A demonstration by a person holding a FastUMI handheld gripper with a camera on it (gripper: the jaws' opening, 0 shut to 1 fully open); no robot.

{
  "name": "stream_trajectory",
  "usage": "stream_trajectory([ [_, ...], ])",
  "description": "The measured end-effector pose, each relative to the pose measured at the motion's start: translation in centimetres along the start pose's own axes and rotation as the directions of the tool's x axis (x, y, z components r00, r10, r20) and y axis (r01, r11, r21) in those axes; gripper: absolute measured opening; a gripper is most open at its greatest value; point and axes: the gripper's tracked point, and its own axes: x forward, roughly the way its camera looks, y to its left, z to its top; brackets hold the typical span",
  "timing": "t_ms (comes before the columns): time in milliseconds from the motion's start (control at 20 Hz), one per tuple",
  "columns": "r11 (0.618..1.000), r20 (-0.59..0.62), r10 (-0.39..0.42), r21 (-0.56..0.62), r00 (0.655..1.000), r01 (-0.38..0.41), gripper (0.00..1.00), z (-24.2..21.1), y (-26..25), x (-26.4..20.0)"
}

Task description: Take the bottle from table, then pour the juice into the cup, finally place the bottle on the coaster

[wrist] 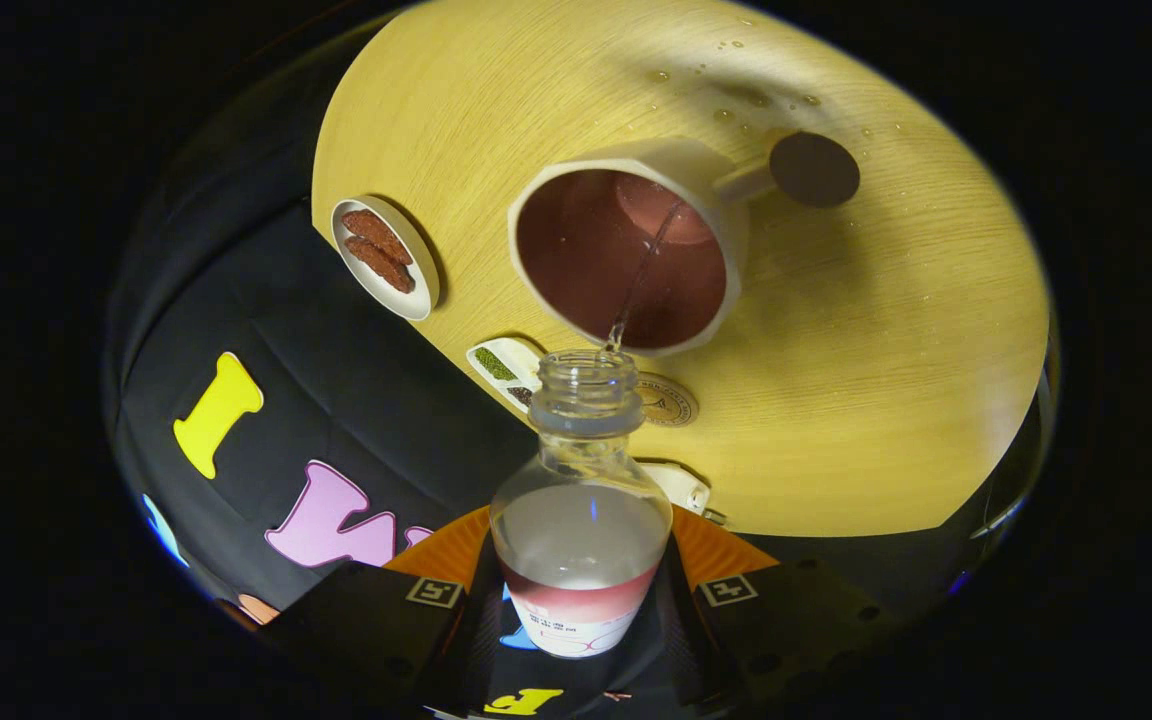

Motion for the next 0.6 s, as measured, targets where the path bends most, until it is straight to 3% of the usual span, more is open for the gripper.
stream_trajectory([
  [600, 0.997, -0.034, -0.023, 0.074, 0.999, 0.026, 0.70, -0.82, 0.99, -0.62],
])
